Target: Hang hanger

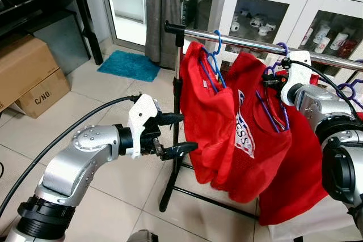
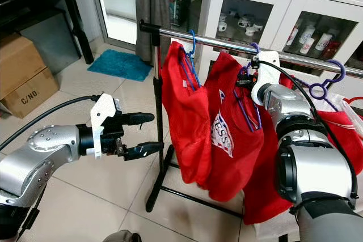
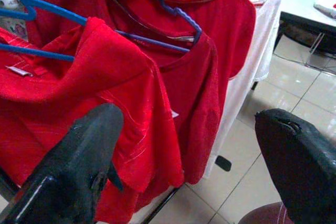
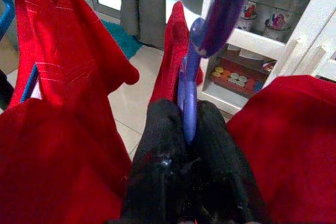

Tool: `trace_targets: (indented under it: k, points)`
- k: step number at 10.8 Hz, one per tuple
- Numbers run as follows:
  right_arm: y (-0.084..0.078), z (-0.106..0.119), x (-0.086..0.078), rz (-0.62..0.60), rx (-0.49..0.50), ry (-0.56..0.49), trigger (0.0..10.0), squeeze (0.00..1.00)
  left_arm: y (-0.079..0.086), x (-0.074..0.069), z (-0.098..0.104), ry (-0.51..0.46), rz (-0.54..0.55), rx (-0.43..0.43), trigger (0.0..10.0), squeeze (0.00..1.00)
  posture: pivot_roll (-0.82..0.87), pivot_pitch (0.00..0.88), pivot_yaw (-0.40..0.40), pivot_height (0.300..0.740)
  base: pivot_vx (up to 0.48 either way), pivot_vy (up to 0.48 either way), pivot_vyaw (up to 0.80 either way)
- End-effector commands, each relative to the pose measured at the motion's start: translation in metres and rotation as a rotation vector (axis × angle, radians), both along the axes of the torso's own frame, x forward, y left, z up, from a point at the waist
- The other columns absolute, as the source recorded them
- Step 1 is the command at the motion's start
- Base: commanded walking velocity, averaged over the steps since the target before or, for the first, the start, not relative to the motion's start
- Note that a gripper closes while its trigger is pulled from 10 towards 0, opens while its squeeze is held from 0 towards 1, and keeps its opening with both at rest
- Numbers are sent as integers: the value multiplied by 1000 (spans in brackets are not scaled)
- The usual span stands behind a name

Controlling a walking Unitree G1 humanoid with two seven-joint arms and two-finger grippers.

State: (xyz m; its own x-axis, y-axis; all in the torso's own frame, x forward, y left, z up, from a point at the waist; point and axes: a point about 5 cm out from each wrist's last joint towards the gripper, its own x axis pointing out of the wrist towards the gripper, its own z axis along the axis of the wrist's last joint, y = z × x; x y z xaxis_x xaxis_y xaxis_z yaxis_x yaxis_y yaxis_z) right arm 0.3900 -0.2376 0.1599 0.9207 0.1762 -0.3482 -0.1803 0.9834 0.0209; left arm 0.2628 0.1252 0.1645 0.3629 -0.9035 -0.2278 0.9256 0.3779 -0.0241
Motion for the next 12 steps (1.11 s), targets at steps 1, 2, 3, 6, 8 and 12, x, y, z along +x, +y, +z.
trace_targets:
  k: [1,2,3,6,8,12]
  points:
    - [0,6,2,4,-24,3,0,0,-3,0,3,-13,-19,14,10000,0,25,0,5,740,0,0,0]
    - [0,11,4,11,-65,-18,0,0,-2,2,3,-29,6,26,10000,0,21,0,5,740,0,0,0]
    - [-1,21,7,-2,-47,-68,0,0,-1,8,4,-51,67,30,10000,0,20,0,1,740,0,0,0]
    - [-8,36,7,7,-3,-143,0,0,-4,14,4,-96,148,5,10000,0,8,0,9,740,0,0,0]
    - [-11,37,4,41,4,-159,0,0,-8,15,0,-98,178,19,10000,0,-10,0,24,740,0,0,0]
    - [-14,15,-19,86,2,-117,0,0,-7,26,-10,-166,344,36,10000,0,-23,0,19,740,0,0,0]
